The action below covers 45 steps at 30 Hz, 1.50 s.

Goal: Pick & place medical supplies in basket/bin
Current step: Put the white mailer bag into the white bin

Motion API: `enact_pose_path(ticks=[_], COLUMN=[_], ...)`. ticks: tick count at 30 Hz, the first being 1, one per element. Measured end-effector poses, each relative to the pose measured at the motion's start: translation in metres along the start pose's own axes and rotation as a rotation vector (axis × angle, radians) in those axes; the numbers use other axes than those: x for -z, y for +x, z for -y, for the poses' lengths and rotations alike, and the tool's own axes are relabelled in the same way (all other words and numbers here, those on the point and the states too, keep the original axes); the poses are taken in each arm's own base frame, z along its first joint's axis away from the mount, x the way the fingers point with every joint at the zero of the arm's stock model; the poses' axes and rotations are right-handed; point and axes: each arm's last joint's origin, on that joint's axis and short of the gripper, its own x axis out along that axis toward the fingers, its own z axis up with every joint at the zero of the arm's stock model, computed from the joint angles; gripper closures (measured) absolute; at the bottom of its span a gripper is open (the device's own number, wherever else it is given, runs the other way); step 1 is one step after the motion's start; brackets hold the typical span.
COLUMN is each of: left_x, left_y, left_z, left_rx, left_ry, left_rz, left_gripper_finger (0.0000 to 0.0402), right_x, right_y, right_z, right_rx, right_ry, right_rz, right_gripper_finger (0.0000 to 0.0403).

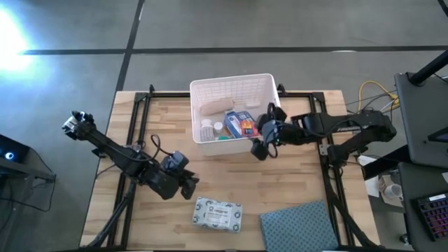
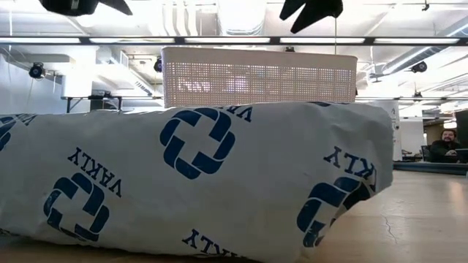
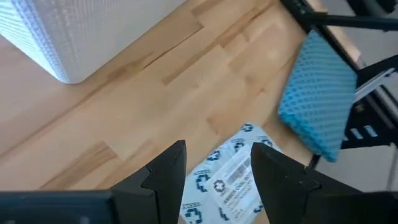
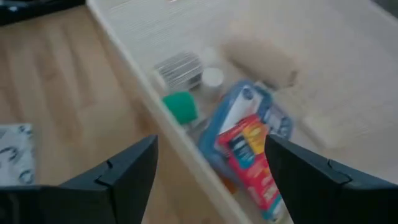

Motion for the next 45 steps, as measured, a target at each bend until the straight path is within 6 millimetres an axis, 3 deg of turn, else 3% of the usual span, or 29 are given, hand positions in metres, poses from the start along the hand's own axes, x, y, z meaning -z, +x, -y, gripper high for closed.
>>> enact_pose_path(ticks=[4, 11, 17, 23, 30, 36, 42, 45], left_x=[0.004, 0.017, 0.044, 0.08, 0.13, 0.172, 0.188, 0.188], left_y=[0.005, 0.011, 0.02, 0.031, 0.042, 0.079, 0.118, 0.135], left_z=[-0.005, -0.01, -0.009, -0.014, -0.024, -0.007, 0.023, 0.029], left_rx=[-0.023, 0.004, 0.157, 0.292, 0.311, 0.271, 0.246, 0.232], left_ry=[0.013, 0.03, 0.018, -0.159, -0.469, -0.579, -0.551, -0.531], left_rz=[-0.007, -0.197, -0.396, -0.481, -0.601, -0.666, -0.622, -0.58], left_gripper_finger=[0.024, 0.024, 0.024, 0.024, 0.0242, 0.0264, 0.0276, 0.0277], right_x=[0.007, 0.016, 0.03, 0.059, 0.1, 0.13, 0.15, 0.149], right_y=[0.001, -0.001, 0.001, 0.014, 0.042, 0.076, 0.109, 0.123], right_z=[-0.009, -0.032, -0.045, -0.06, -0.075, -0.08, -0.092, -0.104], right_rx=[-0.058, -0.411, -0.506, -0.571, -0.652, -0.669, -0.59, -0.586], right_ry=[0.027, 0.074, 0.111, 0.148, 0.322, 0.49, 0.527, 0.528], right_rz=[-0.025, -0.153, -0.213, -0.301, -0.309, -0.286, -0.33, -0.332], right_gripper_finger=[0.0118, 0.0127, 0.0129, 0.0135, 0.014, 0.0141, 0.0142, 0.0143])
